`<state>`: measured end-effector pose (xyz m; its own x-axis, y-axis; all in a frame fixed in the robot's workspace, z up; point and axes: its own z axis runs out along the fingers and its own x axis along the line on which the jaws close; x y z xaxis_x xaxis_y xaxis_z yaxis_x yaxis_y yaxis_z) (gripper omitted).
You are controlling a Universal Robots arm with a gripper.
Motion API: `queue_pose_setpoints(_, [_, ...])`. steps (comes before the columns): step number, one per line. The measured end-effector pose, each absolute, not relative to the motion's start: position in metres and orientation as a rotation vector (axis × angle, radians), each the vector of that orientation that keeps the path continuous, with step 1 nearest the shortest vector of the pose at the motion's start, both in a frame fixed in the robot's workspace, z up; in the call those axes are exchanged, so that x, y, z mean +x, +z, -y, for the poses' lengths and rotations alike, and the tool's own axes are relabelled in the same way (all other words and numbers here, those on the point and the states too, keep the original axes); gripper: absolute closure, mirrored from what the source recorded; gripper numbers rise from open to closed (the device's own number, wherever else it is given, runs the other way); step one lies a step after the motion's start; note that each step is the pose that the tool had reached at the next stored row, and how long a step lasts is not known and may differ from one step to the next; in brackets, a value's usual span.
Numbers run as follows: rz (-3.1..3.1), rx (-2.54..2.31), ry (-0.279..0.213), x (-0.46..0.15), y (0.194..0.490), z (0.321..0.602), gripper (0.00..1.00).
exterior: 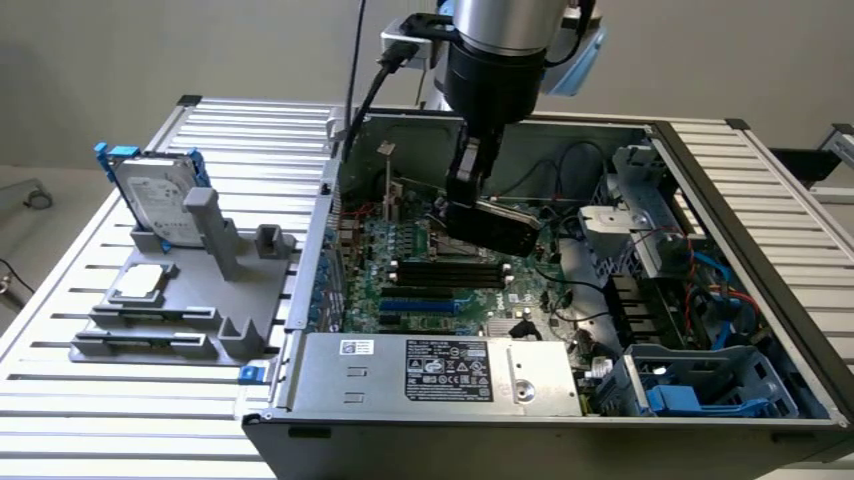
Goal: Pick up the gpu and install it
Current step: 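Insert the gpu into the slot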
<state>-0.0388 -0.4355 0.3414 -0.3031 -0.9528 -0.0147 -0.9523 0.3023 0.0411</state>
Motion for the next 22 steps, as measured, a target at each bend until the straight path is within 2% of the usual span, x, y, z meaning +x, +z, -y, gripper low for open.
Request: queue_pose_setpoints(22, [2.274, 2.144, -0.060, -0.053, 0.327, 0.437, 0.74])
